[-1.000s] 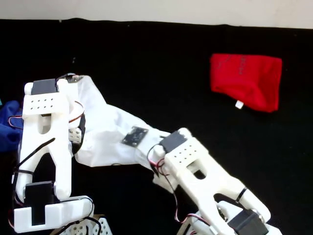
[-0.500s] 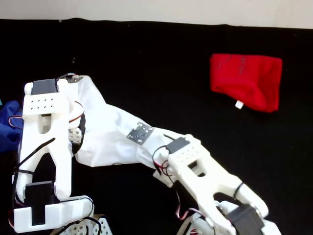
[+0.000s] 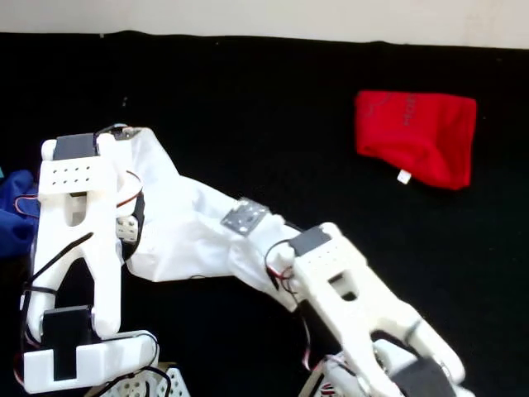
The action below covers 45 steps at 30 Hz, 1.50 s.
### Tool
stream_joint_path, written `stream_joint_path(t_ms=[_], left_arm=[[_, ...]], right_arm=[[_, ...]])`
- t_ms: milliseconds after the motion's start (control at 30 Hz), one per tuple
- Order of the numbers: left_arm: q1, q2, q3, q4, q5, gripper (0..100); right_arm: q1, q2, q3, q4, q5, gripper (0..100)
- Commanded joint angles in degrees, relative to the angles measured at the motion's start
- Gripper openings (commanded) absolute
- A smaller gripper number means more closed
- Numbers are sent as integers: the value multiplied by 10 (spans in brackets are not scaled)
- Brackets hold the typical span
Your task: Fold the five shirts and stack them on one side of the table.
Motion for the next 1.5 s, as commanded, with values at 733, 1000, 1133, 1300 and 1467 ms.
stream_joint_path(t_ms=[733, 1000, 1133, 1300, 1467], left_arm=[[74, -25, -92, -3, -2, 8], [137, -22, -207, -3, 68, 8], [145, -24, -256, -3, 75, 8], [142, -25, -305, -2, 75, 8], [141, -25, -358, 1, 75, 8]], right_arm=[[355, -221, -146, 63, -69, 5], [399, -220, -264, 91, -68, 5], [406, -219, -316, 87, -68, 5], [423, -219, -374, 86, -67, 5], [426, -218, -432, 86, -66, 5]])
